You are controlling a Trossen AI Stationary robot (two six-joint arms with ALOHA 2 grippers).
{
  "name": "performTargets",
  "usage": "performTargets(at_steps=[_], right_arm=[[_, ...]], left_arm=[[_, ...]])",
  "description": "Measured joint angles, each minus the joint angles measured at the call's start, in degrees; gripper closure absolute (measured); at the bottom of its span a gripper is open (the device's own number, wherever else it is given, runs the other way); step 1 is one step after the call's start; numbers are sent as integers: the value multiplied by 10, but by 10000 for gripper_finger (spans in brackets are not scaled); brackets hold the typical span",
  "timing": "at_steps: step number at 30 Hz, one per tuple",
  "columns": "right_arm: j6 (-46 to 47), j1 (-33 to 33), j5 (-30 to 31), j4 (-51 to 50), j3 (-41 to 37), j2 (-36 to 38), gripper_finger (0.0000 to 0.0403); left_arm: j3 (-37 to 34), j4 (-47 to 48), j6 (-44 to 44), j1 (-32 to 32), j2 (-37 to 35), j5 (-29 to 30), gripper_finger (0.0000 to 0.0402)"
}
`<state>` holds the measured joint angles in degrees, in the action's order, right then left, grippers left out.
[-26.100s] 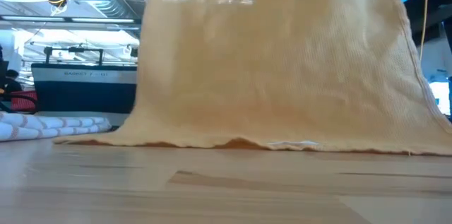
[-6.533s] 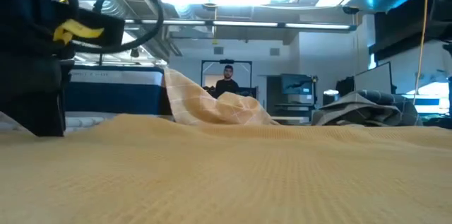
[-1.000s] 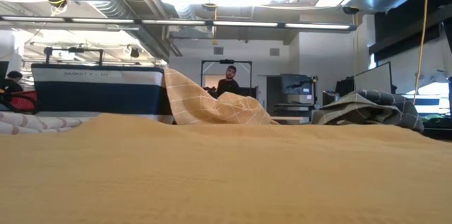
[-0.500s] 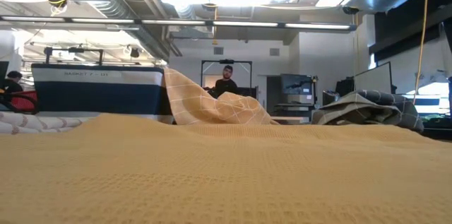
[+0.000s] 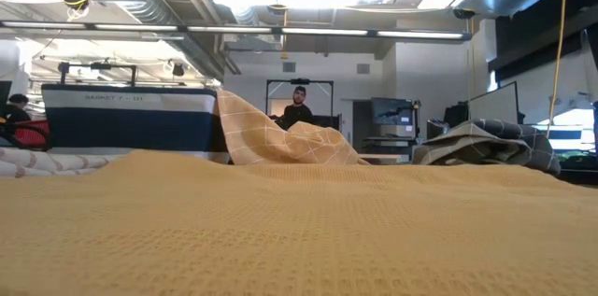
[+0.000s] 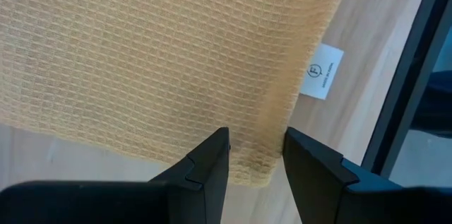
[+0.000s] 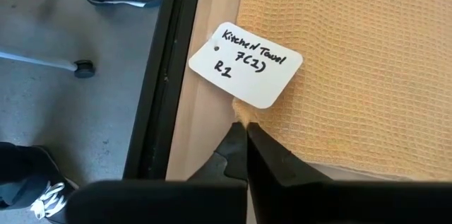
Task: Fold towel
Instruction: Fold the orange towel
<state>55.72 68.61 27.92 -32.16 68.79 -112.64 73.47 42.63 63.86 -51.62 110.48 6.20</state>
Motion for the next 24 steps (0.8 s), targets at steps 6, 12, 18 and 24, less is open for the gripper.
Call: performTargets(at_steps=[6,12,18,24], right_arm=[[0,0,1,-6,0,0,402],[9,0,2,-7,0,0,402],[26,0,-4,-9,1,0,402],[32,0,-15,-105,67,0,402]], left_arm=[[0,5,5,0,1,-1,301],[0,4,-7,0,3,-1,368],[1,6,-8,0,3,-1,396],[78,87,-8,0,3,0,400]])
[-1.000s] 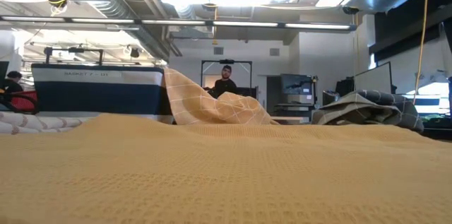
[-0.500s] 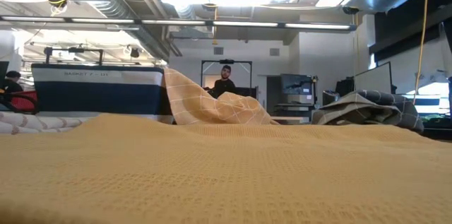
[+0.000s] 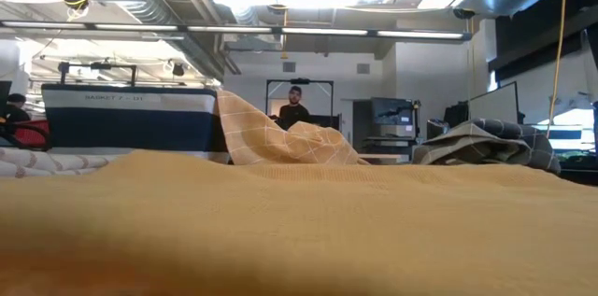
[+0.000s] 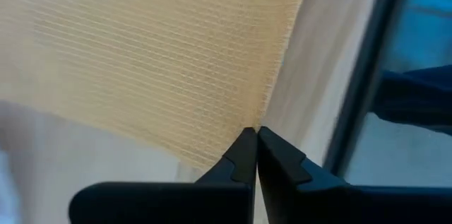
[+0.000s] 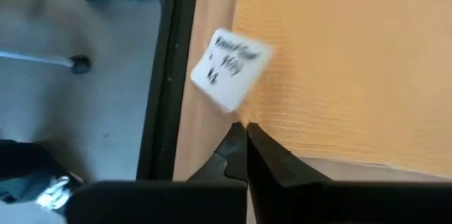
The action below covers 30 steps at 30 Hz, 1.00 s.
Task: Fold towel
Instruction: Fold the orange towel
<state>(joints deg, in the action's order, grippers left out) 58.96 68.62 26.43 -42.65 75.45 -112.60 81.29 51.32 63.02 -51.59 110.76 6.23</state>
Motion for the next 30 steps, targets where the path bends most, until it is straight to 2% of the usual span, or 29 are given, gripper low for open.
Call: performTargets(at_steps=[2,5,9,13,16,19,24,30], right_arm=[[0,0,5,-70,45,0,402],[9,0,47,-177,117,0,402],[53,0,154,-329,206,0,402],[140,-5,254,-472,271,2,402],[128,-15,299,-470,267,40,402],[141,-35,316,-472,263,78,402],[138,-70,320,-473,217,150,402],[140,-125,325,-474,122,267,402]], left_arm=[[43,54,0,0,0,19,400],[114,153,0,-2,0,72,401],[197,279,0,-2,-1,165,401],[257,393,27,6,-1,269,401],[263,371,-10,18,-20,338,401],[263,388,-14,36,-42,381,401],[249,388,-58,70,-78,416,401],[247,386,-129,129,-131,441,401]])
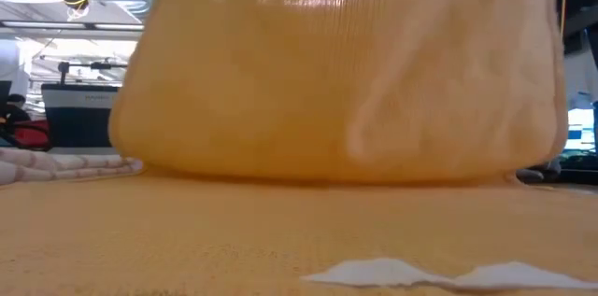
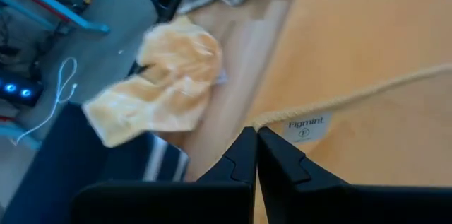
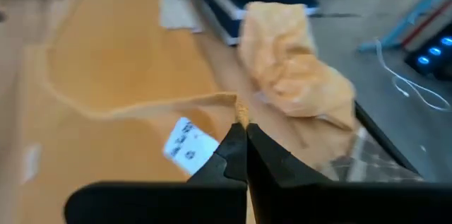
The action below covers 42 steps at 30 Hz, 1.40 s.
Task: Fold towel
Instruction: Fold the orange towel
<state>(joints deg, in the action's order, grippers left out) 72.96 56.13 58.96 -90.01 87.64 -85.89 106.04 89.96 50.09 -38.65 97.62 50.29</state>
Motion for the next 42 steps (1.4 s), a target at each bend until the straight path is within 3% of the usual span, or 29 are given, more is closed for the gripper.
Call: performTargets(at_steps=[12,24,27,34,42], right_arm=[[-69,-150,77,-1,-150,237,402],[-213,-264,150,0,-194,310,402],[-238,-295,163,1,-206,311,402],[-299,-341,154,50,-231,312,402],[-344,-371,41,111,-258,310,402]], left_arm=[[0,1,-145,165,-130,26,401],[-3,-1,-273,321,-156,27,401],[-36,-3,-282,342,-177,27,401],[-191,-54,-280,370,-294,26,401],[-297,-134,-275,359,-350,-41,401]])
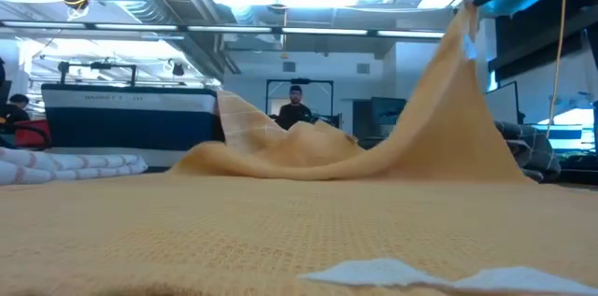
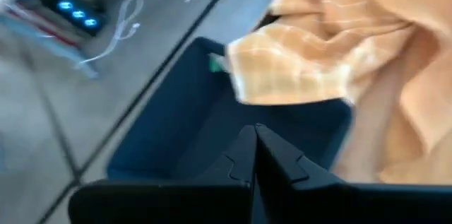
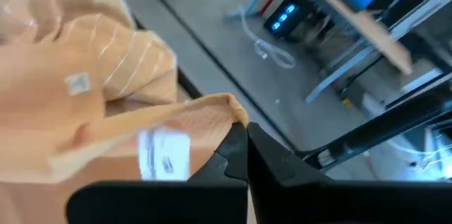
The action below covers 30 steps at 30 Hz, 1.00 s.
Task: Fold towel
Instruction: Fold the orange towel
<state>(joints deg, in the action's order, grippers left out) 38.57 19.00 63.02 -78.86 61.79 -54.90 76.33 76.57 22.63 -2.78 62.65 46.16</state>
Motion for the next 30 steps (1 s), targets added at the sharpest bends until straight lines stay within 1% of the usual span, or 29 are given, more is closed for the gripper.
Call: performTargets(at_steps=[4,7,9,11,14,18,21,23,26,30], right_arm=[[-11,0,-49,36,0,-2,402],[-44,1,-105,87,0,-5,402],[-71,1,-140,117,0,-7,402],[-88,1,-158,137,0,-13,402],[-94,1,-165,144,0,-18,402],[-103,1,-164,144,0,-26,402],[-104,1,-164,146,0,-28,402],[-104,1,-164,146,0,-30,402],[-104,1,-164,145,0,-32,402],[-104,1,-164,144,0,-32,402]], left_arm=[[-16,-49,-8,-10,9,-65,401],[-32,-104,-13,-17,16,-107,401],[-47,-158,-17,-18,24,-119,401],[-58,-212,-14,-18,39,-121,397],[-66,-291,-23,-12,69,-132,375],[-66,-405,-62,10,140,-191,322],[-64,-486,-73,34,197,-207,282],[-58,-528,-81,57,236,-220,263],[-50,-579,-75,91,295,-242,246],[-30,-632,-63,133,363,-284,242]])
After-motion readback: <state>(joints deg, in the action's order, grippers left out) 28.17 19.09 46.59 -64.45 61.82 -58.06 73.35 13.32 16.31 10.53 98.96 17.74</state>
